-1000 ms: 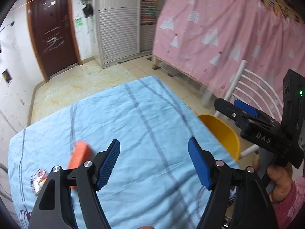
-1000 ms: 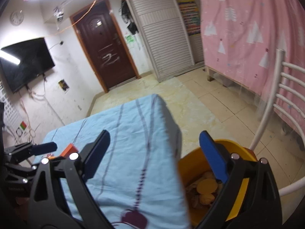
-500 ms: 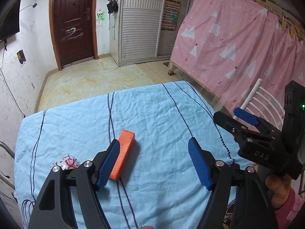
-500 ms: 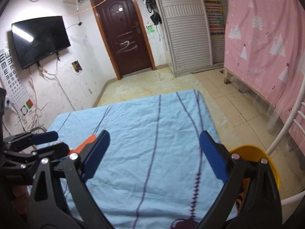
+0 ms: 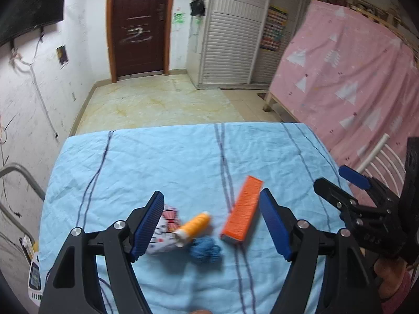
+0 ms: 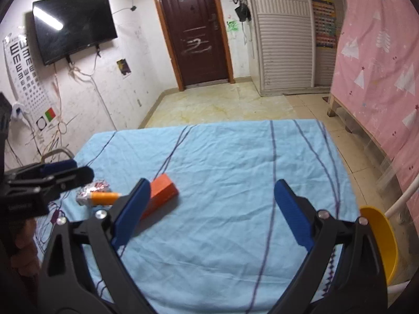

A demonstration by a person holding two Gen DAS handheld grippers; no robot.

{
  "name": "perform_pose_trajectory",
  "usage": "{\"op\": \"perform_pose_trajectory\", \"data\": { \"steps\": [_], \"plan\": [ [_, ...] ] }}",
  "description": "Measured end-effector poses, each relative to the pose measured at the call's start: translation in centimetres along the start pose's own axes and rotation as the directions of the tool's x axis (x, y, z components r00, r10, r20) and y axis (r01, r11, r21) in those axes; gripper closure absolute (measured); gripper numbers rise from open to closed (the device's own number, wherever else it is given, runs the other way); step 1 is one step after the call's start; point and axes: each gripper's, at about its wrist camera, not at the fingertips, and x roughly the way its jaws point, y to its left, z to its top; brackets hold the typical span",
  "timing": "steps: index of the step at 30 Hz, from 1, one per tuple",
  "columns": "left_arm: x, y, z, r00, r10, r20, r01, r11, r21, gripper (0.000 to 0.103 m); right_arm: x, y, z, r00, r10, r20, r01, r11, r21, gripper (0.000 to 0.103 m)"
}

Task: Collect trash
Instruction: 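Grasp the Hello Kitty wrapper with the left tool while the right tool approaches the orange box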

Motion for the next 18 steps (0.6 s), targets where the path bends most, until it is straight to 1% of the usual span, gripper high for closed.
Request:
{"op": "perform_pose_trajectory", "data": {
  "steps": [1, 4, 6, 9, 13, 15, 18],
  "plan": [
    [0.1, 0.6, 0.0, 1.000, 0.007, -0.003, -0.007, 1.000, -0.014, 0.036, 0.2, 0.3, 0.0, 1.000, 0.003, -0.006, -0.003, 1.000, -0.007, 0.012],
    [0.7, 2.6, 0.0, 0.998, 0.058, -0.014, -0.058, 0.997, -0.053, 0.036, 1.0, 1.6, 0.0, 1.000, 0.013, -0.026, -0.014, 0.999, -0.032, 0.012],
    [1.4, 3.7, -0.1, 0.996, 0.080, -0.034, -0.082, 0.994, -0.076, 0.036, 1.4, 2.4, -0.1, 0.999, 0.019, -0.036, -0.020, 0.999, -0.050, 0.012],
    [1.9, 4.8, -0.5, 0.996, 0.065, -0.053, -0.070, 0.993, -0.099, 0.036, 1.6, 3.3, -0.3, 0.999, 0.023, -0.046, -0.026, 0.997, -0.067, 0.012],
    [2.0, 5.9, -1.2, 0.998, 0.033, -0.054, -0.038, 0.995, -0.096, 0.036, 2.1, 3.8, -0.5, 0.998, 0.024, -0.064, -0.029, 0.996, -0.081, 0.012],
    [2.3, 6.6, -1.4, 0.997, 0.047, -0.066, -0.054, 0.993, -0.103, 0.036, 2.5, 4.2, -0.5, 0.997, 0.027, -0.075, -0.033, 0.996, -0.084, 0.012],
    [3.3, 7.5, -1.5, 0.994, 0.046, -0.103, -0.061, 0.988, -0.141, 0.036, 3.2, 4.9, -0.5, 0.995, 0.033, -0.089, -0.042, 0.995, -0.092, 0.012]
  ]
}}
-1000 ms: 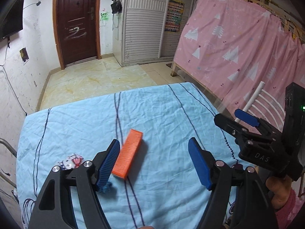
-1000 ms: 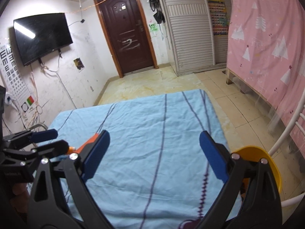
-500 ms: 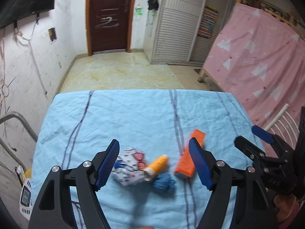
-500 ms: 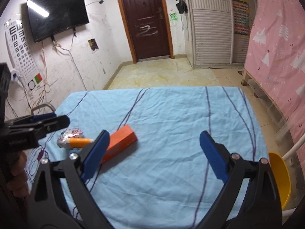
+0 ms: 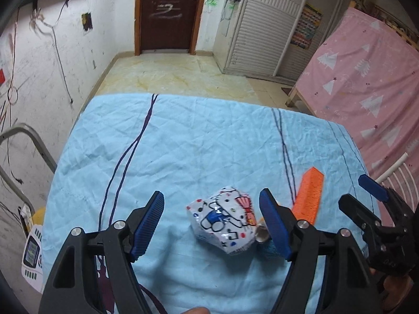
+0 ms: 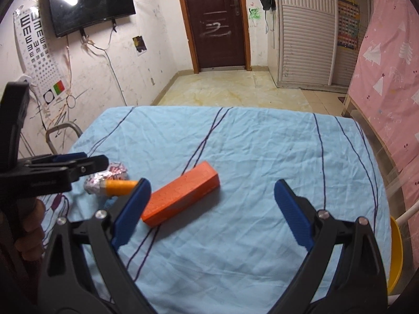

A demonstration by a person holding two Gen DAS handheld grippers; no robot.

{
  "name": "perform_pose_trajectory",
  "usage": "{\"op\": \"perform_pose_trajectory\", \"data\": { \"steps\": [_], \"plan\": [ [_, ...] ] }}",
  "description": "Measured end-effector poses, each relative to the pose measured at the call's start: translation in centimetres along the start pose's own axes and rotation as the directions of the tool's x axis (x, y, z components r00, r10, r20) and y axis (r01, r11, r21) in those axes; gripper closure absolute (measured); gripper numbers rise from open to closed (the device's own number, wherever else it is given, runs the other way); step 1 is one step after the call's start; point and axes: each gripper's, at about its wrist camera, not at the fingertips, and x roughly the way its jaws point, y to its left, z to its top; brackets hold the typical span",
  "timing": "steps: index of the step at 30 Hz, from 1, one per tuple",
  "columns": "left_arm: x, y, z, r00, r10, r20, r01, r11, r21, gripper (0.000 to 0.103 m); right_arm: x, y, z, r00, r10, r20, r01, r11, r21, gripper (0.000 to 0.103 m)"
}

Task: Collect trash
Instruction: 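Grasp the Hello Kitty wrapper with the left tool while the right tool approaches the orange box, then close the right tool on the orange box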

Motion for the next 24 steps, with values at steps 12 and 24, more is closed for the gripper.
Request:
{"op": "perform_pose_trajectory", "data": {
  "steps": [12, 24],
  "plan": [
    [2.2, -0.6, -0.8, 0.993, -0.063, -0.103, 0.060, 0.998, -0.034, 0.072, 1.4, 1.5, 0.0, 0.999, 0.010, -0.035, -0.011, 0.999, -0.032, 0.012],
    [-2.9, 0.0, -0.1, 0.998, -0.016, 0.060, 0.019, 0.999, -0.046, 0.080, 3.6, 3.4, 0.4, 0.996, 0.022, -0.083, -0.027, 0.998, -0.058, 0.012]
  ]
}}
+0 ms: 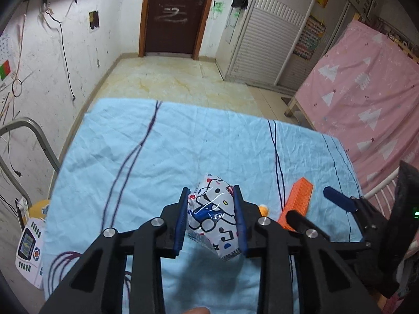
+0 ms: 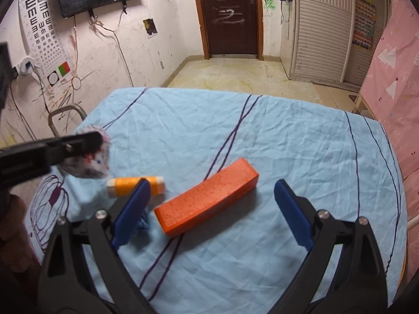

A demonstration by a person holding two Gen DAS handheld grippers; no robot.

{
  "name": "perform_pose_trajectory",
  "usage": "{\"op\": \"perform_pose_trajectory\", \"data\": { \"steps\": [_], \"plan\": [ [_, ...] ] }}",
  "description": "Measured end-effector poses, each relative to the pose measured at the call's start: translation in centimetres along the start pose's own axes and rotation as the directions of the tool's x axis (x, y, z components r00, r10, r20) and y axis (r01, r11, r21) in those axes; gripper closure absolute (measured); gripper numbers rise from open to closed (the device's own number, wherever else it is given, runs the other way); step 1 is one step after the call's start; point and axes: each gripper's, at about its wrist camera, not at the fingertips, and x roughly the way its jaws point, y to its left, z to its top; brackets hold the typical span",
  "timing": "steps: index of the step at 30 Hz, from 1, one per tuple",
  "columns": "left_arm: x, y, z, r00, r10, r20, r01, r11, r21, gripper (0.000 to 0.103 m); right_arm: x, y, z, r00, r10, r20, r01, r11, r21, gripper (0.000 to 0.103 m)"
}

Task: Collect trash
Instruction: 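Close the right tool on the orange box, then carry the wrapper and orange box in both tools to the yellow bin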

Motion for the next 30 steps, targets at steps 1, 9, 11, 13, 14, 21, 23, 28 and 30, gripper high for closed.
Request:
{"op": "perform_pose_trajectory", "data": {
  "steps": [1, 9, 11, 13, 14, 21, 23, 28, 30],
  "plan": [
    [-0.6, 0.2, 0.1, 1.000, 0.005, 0.017, -0.005, 1.000, -0.003, 0.080, 0.3, 0.2, 0.1, 1.000, -0.002, -0.007, 0.002, 1.000, -0.002, 0.012],
    [-2.3, 1.6, 0.5, 0.998, 0.009, 0.056, -0.008, 1.000, -0.015, 0.080, 2.7, 0.2, 0.3, 0.996, -0.037, -0.082, 0.037, 0.999, 0.005, 0.037],
    [-1.9, 1.8, 0.4, 0.999, 0.007, 0.046, -0.007, 1.000, -0.017, 0.080, 2.8, 0.5, 0.3, 0.995, -0.058, -0.082, 0.057, 0.998, -0.014, 0.046],
    [-1.6, 1.9, 0.3, 0.999, 0.003, 0.037, -0.002, 1.000, -0.022, 0.080, 2.8, 0.7, 0.3, 0.994, -0.076, -0.080, 0.073, 0.997, -0.040, 0.064],
    [-1.5, 1.9, 0.2, 0.999, 0.002, 0.035, -0.001, 1.000, -0.021, 0.080, 2.8, 0.9, 0.3, 0.993, -0.094, -0.078, 0.090, 0.995, -0.053, 0.069],
    [-1.3, 1.4, -0.2, 0.999, 0.008, 0.032, -0.008, 1.000, -0.001, 0.080, 2.5, 0.3, -0.2, 0.993, -0.098, -0.061, 0.095, 0.994, -0.058, 0.081],
    [-1.3, 1.1, -0.3, 0.999, 0.012, 0.031, -0.012, 1.000, 0.006, 0.080, 1.9, -0.1, -0.4, 0.995, -0.090, -0.052, 0.088, 0.995, -0.050, 0.081],
    [-1.2, 0.4, -0.4, 0.999, 0.022, 0.029, -0.022, 1.000, 0.021, 0.080, 0.7, -1.0, -0.3, 0.997, -0.070, -0.019, 0.069, 0.997, -0.026, 0.080],
    [-1.3, 0.0, -0.4, 0.999, 0.027, 0.029, -0.028, 0.999, 0.030, 0.080, 0.2, -1.5, -0.2, 0.998, -0.057, -0.002, 0.057, 0.998, -0.011, 0.080]
  ]
}}
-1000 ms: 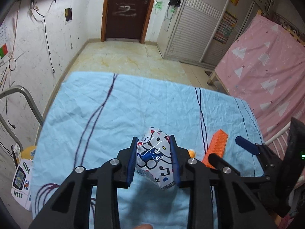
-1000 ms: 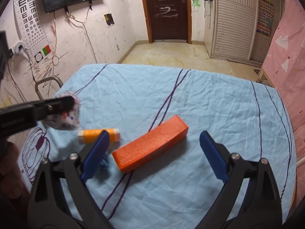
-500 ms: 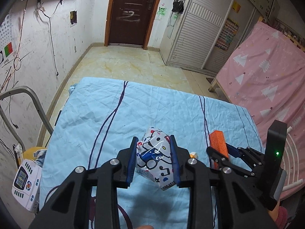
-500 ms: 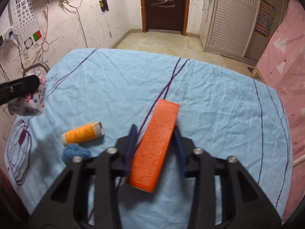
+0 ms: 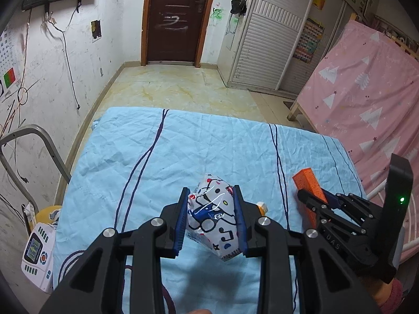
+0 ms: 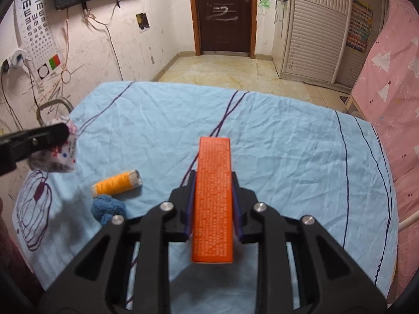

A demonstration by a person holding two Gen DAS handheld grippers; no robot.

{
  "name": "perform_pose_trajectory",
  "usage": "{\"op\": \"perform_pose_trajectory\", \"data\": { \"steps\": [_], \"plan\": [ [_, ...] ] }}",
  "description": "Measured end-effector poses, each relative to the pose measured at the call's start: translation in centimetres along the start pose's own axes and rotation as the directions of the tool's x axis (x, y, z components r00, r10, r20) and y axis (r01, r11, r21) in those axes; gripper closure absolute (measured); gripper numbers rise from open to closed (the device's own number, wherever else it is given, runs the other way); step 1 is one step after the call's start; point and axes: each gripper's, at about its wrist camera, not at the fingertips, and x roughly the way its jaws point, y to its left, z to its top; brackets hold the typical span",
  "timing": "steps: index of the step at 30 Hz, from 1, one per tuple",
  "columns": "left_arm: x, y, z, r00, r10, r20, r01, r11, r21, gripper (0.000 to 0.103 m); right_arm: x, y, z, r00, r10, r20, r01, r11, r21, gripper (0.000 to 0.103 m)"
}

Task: Collect trash
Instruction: 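Carry the wrapper and orange box in both tools to the yellow bin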

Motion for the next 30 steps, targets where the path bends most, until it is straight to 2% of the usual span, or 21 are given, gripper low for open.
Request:
{"op": "perform_pose_trajectory", "data": {
  "steps": [10, 20, 30],
  "plan": [
    [-0.2, -3.5, -0.2, 1.000, 0.016, -0.002, -0.016, 0.998, 0.064, 0.080, -3.2, -3.7, -1.0, 0.997, -0.006, 0.076, 0.001, 0.998, 0.065, 0.080],
    [-0.1, -9.5, -0.7, 1.000, 0.022, -0.009, -0.020, 0.985, 0.169, 0.080, -6.5, -9.4, -2.8, 0.987, -0.051, 0.155, 0.024, 0.985, 0.172, 0.080],
    [0.7, -16.2, -1.7, 0.999, -0.003, -0.046, 0.016, 0.960, 0.279, 0.080, -9.8, -16.0, -5.2, 0.972, -0.120, 0.204, 0.058, 0.956, 0.289, 0.080]
  ]
}}
